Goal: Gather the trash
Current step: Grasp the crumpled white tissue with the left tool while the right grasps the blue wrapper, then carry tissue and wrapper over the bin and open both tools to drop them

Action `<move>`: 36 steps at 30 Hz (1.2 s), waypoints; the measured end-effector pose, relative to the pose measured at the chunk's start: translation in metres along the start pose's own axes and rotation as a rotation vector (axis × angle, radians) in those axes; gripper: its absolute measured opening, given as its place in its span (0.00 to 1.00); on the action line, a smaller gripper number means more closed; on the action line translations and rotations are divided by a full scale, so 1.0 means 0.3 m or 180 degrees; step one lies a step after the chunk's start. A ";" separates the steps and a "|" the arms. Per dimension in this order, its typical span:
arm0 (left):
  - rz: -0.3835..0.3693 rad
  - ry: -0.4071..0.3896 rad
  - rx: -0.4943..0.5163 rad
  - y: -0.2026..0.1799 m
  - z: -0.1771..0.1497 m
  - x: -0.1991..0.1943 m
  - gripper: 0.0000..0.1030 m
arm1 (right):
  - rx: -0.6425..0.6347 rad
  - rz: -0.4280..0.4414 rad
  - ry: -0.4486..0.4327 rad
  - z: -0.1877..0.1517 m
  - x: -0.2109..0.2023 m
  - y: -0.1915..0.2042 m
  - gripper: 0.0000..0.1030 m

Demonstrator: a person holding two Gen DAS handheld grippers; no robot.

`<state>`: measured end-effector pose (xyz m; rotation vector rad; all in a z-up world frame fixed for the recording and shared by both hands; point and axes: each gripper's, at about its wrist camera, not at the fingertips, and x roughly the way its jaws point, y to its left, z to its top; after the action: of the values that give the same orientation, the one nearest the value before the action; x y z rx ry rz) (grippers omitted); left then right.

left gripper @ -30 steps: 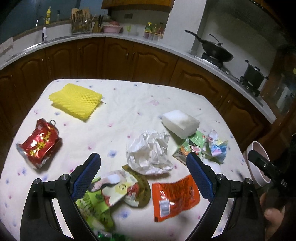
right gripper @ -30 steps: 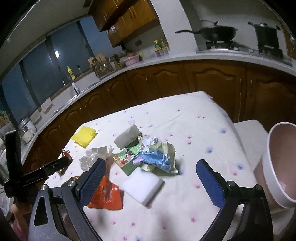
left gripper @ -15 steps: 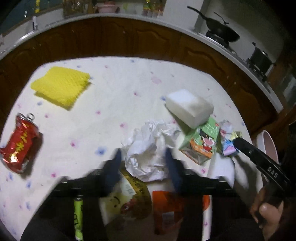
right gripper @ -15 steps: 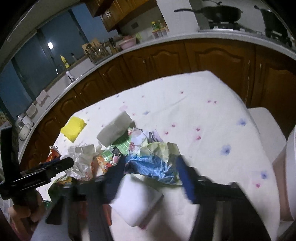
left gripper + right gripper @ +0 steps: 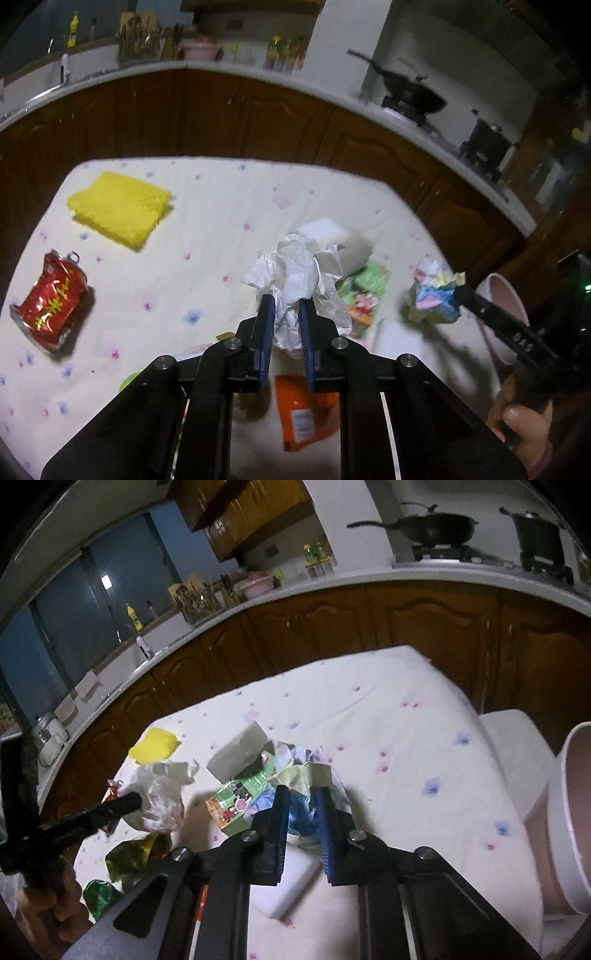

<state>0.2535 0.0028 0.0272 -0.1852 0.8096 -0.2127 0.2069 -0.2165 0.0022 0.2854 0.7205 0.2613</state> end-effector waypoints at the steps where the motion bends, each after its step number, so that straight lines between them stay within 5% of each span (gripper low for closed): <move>1: -0.0040 -0.0037 0.0000 -0.006 0.003 -0.016 0.12 | 0.0001 -0.0005 -0.0016 -0.002 -0.008 0.000 0.14; 16: -0.0465 -0.0189 0.0171 -0.184 -0.014 -0.111 0.12 | 0.0050 -0.0118 -0.0384 -0.035 -0.276 -0.070 0.13; 36: -0.0960 -0.0188 0.0545 -0.509 -0.060 -0.128 0.12 | 0.0270 -0.0642 -0.0804 -0.097 -0.579 -0.259 0.13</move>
<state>0.1968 -0.1356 0.0792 -0.1510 0.6987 -0.5564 0.0723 -0.3412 0.0601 0.3175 0.5063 0.0018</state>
